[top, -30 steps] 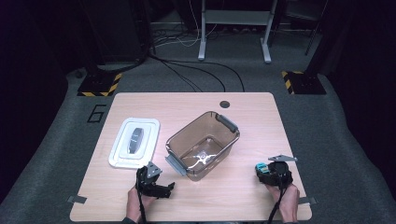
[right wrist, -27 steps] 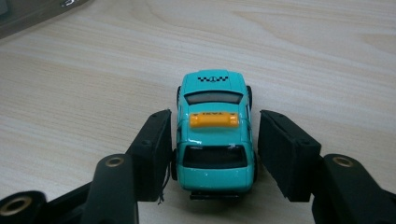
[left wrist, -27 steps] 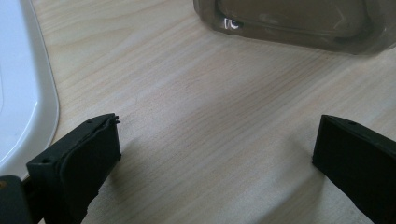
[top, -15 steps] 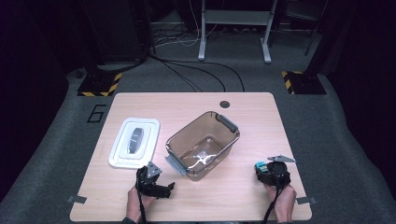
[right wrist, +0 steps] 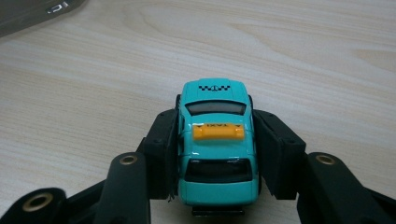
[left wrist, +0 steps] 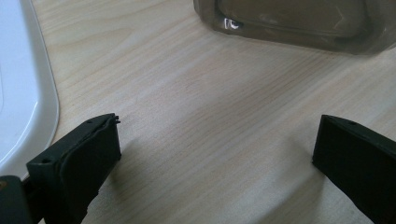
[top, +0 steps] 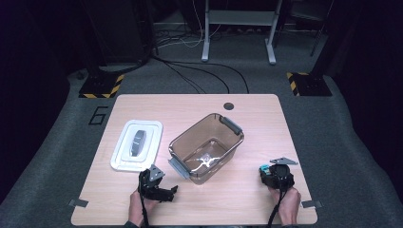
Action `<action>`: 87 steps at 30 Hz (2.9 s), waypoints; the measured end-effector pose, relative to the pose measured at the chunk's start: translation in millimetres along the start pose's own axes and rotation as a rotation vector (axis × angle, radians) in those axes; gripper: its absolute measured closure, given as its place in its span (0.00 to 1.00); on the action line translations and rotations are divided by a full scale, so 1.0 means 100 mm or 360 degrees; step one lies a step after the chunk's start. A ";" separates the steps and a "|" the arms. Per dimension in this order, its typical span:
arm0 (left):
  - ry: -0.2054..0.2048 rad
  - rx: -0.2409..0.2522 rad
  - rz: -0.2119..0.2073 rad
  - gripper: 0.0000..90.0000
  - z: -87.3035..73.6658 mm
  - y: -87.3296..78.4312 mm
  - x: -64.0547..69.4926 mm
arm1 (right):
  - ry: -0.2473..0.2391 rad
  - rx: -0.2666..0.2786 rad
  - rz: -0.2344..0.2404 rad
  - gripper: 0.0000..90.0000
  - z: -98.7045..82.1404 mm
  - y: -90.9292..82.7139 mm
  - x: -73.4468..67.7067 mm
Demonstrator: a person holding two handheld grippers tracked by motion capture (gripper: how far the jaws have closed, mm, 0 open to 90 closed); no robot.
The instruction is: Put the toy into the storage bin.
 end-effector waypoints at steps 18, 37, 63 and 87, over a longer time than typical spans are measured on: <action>0.0007 0.0002 0.0003 0.01 0.00 0.00 0.00 | -0.0004 0.0041 0.0043 0.58 0.05 -0.06 0.03; 0.0010 0.0004 0.0008 0.01 0.00 0.00 0.00 | -0.0003 0.0083 0.0040 0.58 0.35 0.00 0.05; 0.0011 -0.0002 0.0002 0.00 0.00 0.00 0.00 | -0.0037 0.0165 0.0062 0.58 0.75 0.04 0.04; 0.0001 0.0006 0.0006 0.01 0.00 0.00 0.00 | -0.0065 0.0235 0.0025 0.58 1.11 0.13 0.05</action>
Point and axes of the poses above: each handheld gripper's, and its own axes: y roughly forward along the jaws, z roughly out of its top, x roughly to its right, the point moved 1 cm from there along y, roughly forward along the jaws, and after that the axes turned 15 degrees about x, right-handed, at the moved point
